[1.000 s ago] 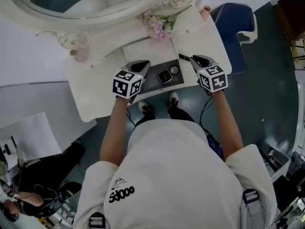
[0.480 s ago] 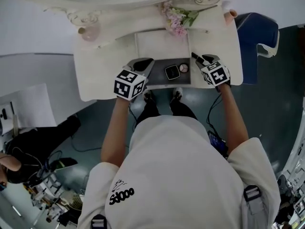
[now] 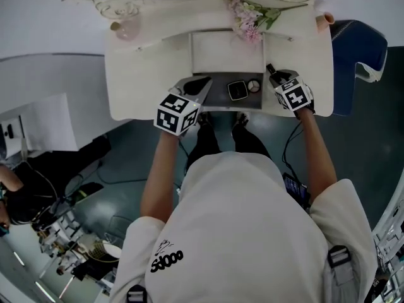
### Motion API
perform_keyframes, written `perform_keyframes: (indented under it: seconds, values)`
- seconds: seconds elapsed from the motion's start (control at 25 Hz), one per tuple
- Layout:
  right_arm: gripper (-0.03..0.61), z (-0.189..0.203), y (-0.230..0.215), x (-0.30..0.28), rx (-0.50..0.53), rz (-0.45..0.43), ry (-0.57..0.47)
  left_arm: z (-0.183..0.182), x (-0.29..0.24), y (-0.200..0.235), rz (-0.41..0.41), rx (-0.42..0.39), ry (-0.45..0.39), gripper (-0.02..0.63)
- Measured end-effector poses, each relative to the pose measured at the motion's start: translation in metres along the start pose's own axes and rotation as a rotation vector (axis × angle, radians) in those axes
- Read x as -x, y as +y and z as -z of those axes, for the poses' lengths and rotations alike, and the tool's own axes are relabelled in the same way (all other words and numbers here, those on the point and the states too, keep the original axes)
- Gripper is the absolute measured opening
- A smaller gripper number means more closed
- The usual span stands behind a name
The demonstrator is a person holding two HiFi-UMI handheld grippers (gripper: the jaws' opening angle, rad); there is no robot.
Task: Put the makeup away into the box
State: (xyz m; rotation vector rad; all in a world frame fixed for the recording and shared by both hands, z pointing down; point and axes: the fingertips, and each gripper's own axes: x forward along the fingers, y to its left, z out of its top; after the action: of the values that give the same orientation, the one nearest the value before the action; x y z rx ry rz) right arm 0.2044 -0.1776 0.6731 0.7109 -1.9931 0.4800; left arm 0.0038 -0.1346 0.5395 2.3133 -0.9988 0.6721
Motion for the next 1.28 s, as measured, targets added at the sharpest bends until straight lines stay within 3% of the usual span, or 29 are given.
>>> perform_keyframes:
  seconds: [0.24,0.48,0.72,1.0,1.28]
  values:
    - [0.1,0.001,-0.003,0.008,-0.052,0.043,0.0,-0.003,0.013,0.004,-0.002,-0.013,-0.023,0.017]
    - [0.097,-0.016,0.006,0.052,-0.161,0.131,-0.12,-0.017,0.032,0.019,0.018,-0.036,-0.069,0.017]
    - [0.095,-0.045,0.026,0.093,-0.186,0.171,-0.202,-0.032,0.041,0.03,0.066,-0.067,-0.111,0.017]
    - [0.095,-0.102,0.076,0.107,-0.175,0.101,-0.314,-0.037,0.051,0.042,0.099,-0.078,-0.142,0.017]
    - [0.095,-0.135,0.137,0.049,-0.179,-0.051,-0.278,-0.02,0.066,0.069,0.086,-0.037,-0.117,0.017]
